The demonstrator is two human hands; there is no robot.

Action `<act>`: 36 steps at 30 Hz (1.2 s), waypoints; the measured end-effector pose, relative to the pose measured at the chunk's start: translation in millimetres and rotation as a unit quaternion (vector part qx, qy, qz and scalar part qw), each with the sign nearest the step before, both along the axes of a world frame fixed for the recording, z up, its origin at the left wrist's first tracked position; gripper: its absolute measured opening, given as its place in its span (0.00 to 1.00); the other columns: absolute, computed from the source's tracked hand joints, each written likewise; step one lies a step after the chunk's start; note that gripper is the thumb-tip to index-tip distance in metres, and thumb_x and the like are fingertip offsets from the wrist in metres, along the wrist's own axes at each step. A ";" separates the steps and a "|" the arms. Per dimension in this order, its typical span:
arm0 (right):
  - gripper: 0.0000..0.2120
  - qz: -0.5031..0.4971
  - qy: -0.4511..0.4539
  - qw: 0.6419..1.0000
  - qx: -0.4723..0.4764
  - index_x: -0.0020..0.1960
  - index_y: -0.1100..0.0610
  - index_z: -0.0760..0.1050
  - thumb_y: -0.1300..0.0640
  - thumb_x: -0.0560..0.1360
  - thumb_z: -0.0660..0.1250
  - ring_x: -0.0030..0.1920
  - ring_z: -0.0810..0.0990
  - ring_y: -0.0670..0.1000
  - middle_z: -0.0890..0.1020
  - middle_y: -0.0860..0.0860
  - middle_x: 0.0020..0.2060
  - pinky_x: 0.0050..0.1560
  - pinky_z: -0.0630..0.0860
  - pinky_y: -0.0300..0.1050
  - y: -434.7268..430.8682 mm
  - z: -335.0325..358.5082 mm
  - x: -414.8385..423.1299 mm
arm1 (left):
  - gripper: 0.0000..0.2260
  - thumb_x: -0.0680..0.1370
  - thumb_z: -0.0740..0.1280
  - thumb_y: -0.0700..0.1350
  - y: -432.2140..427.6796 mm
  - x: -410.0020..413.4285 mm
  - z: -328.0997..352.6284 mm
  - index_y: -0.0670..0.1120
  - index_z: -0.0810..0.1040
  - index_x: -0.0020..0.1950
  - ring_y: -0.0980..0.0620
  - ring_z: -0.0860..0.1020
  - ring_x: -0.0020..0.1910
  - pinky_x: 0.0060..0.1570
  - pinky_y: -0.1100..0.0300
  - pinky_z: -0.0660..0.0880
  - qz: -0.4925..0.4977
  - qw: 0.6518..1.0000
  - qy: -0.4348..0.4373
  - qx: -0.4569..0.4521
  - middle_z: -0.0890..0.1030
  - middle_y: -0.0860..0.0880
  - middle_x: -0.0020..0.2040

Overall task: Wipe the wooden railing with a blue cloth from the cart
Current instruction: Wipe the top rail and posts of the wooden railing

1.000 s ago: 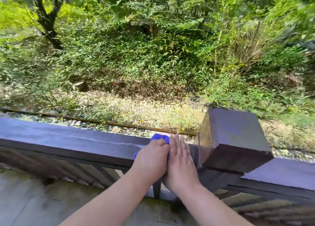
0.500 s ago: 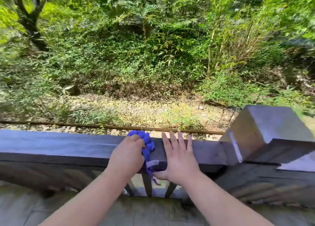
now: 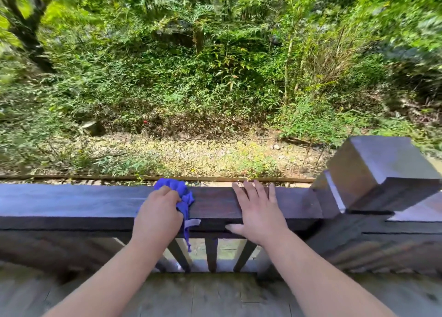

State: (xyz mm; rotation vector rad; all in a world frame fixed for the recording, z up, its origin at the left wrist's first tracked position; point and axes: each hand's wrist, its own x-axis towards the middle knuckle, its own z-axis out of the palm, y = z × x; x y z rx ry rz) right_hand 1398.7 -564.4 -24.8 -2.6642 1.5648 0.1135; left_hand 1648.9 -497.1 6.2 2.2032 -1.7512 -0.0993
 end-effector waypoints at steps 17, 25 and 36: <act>0.44 0.009 -0.005 0.999 -0.032 0.82 0.55 0.44 0.42 0.76 0.64 0.78 0.54 0.65 0.59 0.57 0.79 0.75 0.43 0.75 -1.6 -7.6 -2.8 | 0.12 0.70 0.62 0.39 -24.2 -112.3 8.1 0.48 0.79 0.51 0.50 0.73 0.51 0.47 0.55 0.75 -0.158 0.987 0.001 0.040 0.75 0.52 0.49; 0.49 0.007 -0.030 0.999 -0.011 0.82 0.56 0.46 0.33 0.71 0.60 0.81 0.44 0.66 0.54 0.58 0.82 0.75 0.37 0.75 -1.9 -6.9 7.9 | 0.11 0.71 0.62 0.40 -23.6 -96.7 3.9 0.50 0.77 0.51 0.51 0.72 0.51 0.39 0.58 0.70 -0.172 0.984 -0.031 0.043 0.73 0.53 0.48; 0.48 0.064 -0.082 0.995 0.007 0.82 0.56 0.40 0.39 0.74 0.61 0.81 0.42 0.65 0.51 0.59 0.82 0.76 0.41 0.74 14.8 5.2 100.5 | 0.08 0.69 0.63 0.42 0.4 -0.3 -1.4 0.51 0.76 0.46 0.51 0.71 0.51 0.38 0.52 0.75 -0.100 0.994 -0.020 0.041 0.72 0.55 0.47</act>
